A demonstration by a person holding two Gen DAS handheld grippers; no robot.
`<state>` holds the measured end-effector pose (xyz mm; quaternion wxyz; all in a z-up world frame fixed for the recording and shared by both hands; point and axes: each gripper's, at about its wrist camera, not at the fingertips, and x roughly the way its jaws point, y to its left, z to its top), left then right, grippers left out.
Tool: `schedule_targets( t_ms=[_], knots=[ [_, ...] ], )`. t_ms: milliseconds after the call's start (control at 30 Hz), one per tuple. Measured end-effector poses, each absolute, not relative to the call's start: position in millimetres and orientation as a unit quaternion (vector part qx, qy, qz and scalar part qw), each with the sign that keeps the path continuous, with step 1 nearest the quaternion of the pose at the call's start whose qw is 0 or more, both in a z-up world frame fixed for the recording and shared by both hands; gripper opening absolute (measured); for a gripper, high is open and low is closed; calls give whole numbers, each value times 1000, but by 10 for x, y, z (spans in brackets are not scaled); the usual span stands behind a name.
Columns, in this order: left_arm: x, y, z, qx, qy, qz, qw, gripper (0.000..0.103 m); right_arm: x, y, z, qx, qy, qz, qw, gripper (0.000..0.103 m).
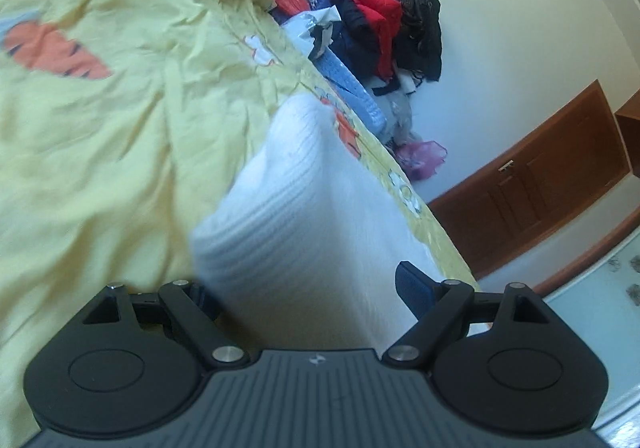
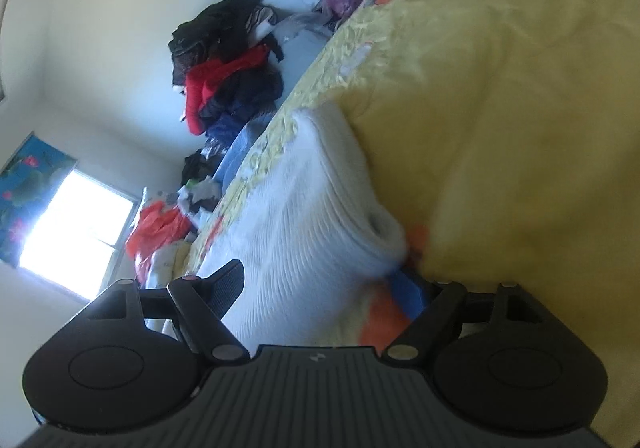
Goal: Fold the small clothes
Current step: 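Lift the held edge with both tools and fold it over the other half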
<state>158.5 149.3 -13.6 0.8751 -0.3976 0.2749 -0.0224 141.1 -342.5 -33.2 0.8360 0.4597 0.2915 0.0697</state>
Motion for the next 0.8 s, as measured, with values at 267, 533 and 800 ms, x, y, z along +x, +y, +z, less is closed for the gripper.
schedule_targets(
  t_ms=[267, 533, 800],
  knots=[
    [1676, 1367, 57, -299, 294, -11, 908, 22, 1713, -3084, -247, 394, 299, 27, 869, 26],
    [882, 1500, 540, -274, 283, -90, 915, 21, 1024, -3132, 156, 405, 266, 87, 870, 26],
    [-248, 1771, 203, -284, 365, -90, 882, 22, -373, -3231, 175, 429, 324, 122, 834, 27]
  ],
)
